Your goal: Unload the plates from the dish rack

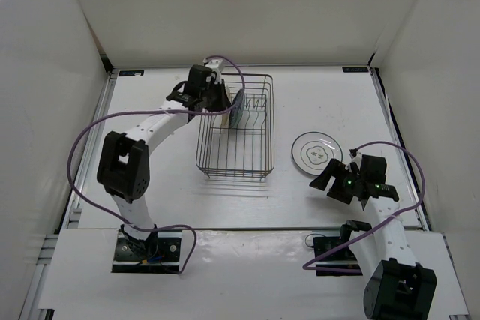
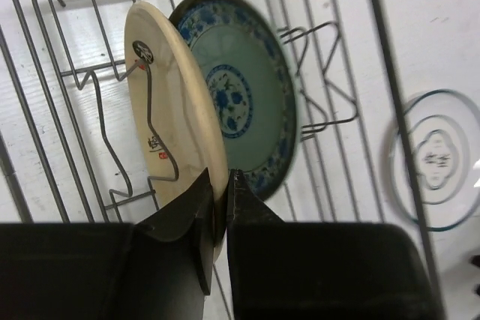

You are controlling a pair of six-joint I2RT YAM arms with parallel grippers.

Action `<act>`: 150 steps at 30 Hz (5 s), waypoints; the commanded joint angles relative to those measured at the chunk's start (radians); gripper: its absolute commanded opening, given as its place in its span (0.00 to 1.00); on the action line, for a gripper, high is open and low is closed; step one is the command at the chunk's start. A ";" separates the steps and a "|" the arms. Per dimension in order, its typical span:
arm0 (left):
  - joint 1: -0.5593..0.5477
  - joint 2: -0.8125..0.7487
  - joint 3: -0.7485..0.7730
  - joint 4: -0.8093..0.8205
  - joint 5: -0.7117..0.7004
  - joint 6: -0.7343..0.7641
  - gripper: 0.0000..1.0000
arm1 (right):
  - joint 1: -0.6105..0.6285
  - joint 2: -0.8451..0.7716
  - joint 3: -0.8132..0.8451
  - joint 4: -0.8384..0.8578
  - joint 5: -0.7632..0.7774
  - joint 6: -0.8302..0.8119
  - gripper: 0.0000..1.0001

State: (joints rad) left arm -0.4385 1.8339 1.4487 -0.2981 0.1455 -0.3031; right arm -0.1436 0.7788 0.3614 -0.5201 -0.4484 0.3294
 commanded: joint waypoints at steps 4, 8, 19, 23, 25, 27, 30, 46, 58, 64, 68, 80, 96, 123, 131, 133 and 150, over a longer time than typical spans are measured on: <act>0.052 -0.205 -0.042 0.149 0.016 -0.134 0.09 | 0.001 -0.001 -0.013 0.031 -0.019 -0.012 0.84; 0.055 -0.277 -0.051 0.178 0.023 -0.123 0.08 | -0.001 0.005 -0.013 0.034 -0.021 -0.013 0.84; 0.034 -0.495 -0.042 -0.310 -0.323 0.271 0.09 | 0.001 0.008 -0.015 0.037 -0.027 -0.012 0.84; 0.040 -0.509 -0.198 -0.412 -0.526 0.283 0.09 | 0.001 0.020 -0.019 0.046 -0.038 -0.010 0.84; 0.052 -0.524 -0.302 -0.386 -0.543 0.234 0.09 | 0.001 0.030 -0.019 0.046 -0.042 -0.009 0.84; 0.057 -0.547 -0.395 -0.322 -0.541 0.219 0.18 | 0.001 0.033 -0.016 0.045 -0.042 -0.012 0.84; 0.063 -0.533 -0.453 -0.247 -0.506 0.217 0.23 | -0.001 0.028 -0.018 0.045 -0.046 -0.012 0.84; 0.099 -0.341 -0.465 -0.203 -0.376 0.173 0.44 | 0.001 0.027 -0.019 0.046 -0.053 -0.013 0.86; 0.099 -0.419 -0.473 -0.213 -0.380 0.191 0.52 | -0.001 0.022 -0.016 0.042 -0.053 -0.016 0.86; 0.098 -0.489 -0.473 -0.211 -0.403 0.191 0.62 | 0.001 0.023 -0.016 0.035 -0.049 -0.013 0.86; 0.101 -0.603 -0.462 -0.179 -0.393 0.132 0.70 | 0.001 0.020 -0.019 0.045 -0.059 -0.015 0.86; -0.025 -0.202 0.157 -0.072 0.034 0.076 0.98 | -0.001 0.040 -0.025 0.055 -0.084 -0.013 0.87; -0.157 0.151 0.316 -0.064 -0.141 0.223 0.93 | -0.001 0.053 -0.027 0.061 -0.088 -0.013 0.88; -0.137 0.090 0.183 0.001 -0.172 0.164 0.25 | 0.001 0.094 -0.032 0.084 -0.098 -0.012 0.90; -0.129 0.001 0.137 0.030 -0.158 0.096 0.15 | 0.001 0.089 -0.035 0.078 -0.098 -0.012 0.90; -0.128 -0.018 0.141 0.036 -0.150 0.081 0.15 | 0.001 0.091 -0.033 0.077 -0.096 -0.012 0.90; -0.138 -0.434 0.070 -0.243 -0.213 0.201 0.15 | -0.001 0.089 -0.036 0.080 -0.104 -0.013 0.90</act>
State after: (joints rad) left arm -0.5671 1.5040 1.5246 -0.3611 0.0139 -0.2237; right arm -0.1436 0.8677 0.3344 -0.4637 -0.5312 0.3290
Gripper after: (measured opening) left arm 0.213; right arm 0.896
